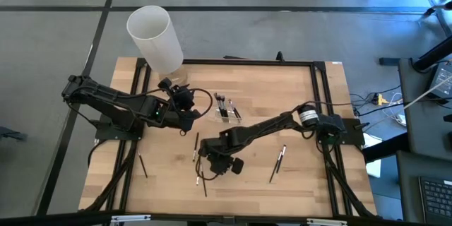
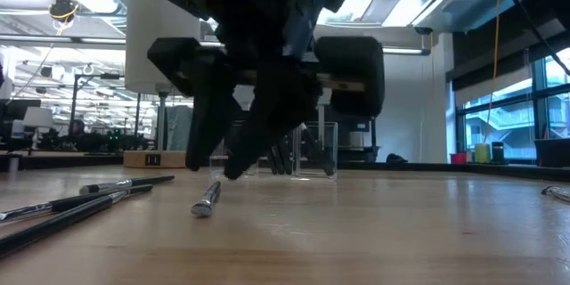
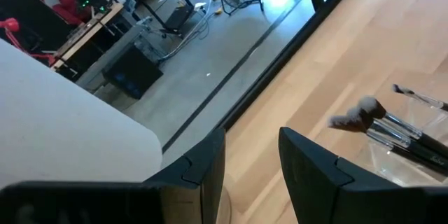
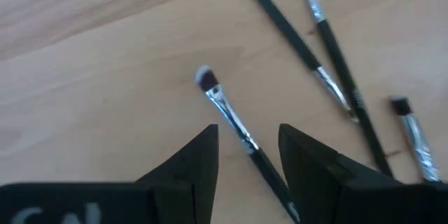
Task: Put items in baskets/containers
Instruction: Put the black eyeshadow brush into the transparent organizer
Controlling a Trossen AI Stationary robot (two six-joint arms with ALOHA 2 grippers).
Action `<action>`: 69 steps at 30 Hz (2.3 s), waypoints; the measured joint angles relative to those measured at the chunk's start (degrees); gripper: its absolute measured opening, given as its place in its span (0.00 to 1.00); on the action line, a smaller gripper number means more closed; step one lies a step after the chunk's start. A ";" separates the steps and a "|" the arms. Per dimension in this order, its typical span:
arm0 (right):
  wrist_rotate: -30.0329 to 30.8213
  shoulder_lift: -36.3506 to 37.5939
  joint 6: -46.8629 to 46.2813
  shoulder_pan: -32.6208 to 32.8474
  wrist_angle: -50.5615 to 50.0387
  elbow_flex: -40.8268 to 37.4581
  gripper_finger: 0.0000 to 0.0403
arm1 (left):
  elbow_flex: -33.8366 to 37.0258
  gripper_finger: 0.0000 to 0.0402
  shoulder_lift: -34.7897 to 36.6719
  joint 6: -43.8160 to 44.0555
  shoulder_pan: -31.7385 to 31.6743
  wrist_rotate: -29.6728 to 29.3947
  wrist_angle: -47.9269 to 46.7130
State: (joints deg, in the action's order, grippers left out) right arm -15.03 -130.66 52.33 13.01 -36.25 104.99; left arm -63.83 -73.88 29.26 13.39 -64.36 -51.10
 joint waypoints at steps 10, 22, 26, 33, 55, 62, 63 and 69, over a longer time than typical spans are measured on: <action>0.54 -2.53 0.40 -0.03 1.61 0.11 0.37 | 0.00 0.32 0.00 -0.02 0.00 -2.46 -0.01; 2.30 -2.51 -0.98 -0.41 -3.30 -0.17 0.17 | 0.00 0.32 -0.01 0.00 0.00 -2.46 0.00; 1.76 -2.53 -3.93 -0.47 -4.28 -0.21 0.07 | 0.00 0.32 -0.01 0.00 0.00 -2.45 0.01; 0.35 -2.53 -11.62 -0.56 -8.89 -0.26 0.08 | 0.00 0.32 -0.01 0.02 0.00 -2.45 0.01; 0.59 -2.24 -44.32 -1.59 -4.59 -2.97 0.06 | 0.00 0.32 0.06 4.16 0.02 1.37 -1.21; 3.95 -2.17 -46.07 -0.90 -2.42 -4.83 0.09 | 0.00 0.32 0.14 9.66 0.07 1.47 -5.98; 6.06 -2.16 -45.86 -0.41 -1.12 -6.00 0.10 | 0.00 0.32 0.14 10.20 0.07 1.47 -6.36; 14.00 -1.73 -46.14 2.20 5.25 -10.94 0.12 | 0.00 0.32 0.15 10.74 0.07 1.47 -6.63</action>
State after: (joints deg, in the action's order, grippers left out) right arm -1.03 -132.38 6.19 15.20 -31.00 94.05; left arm -63.83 -73.73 39.99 13.45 -62.89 -57.74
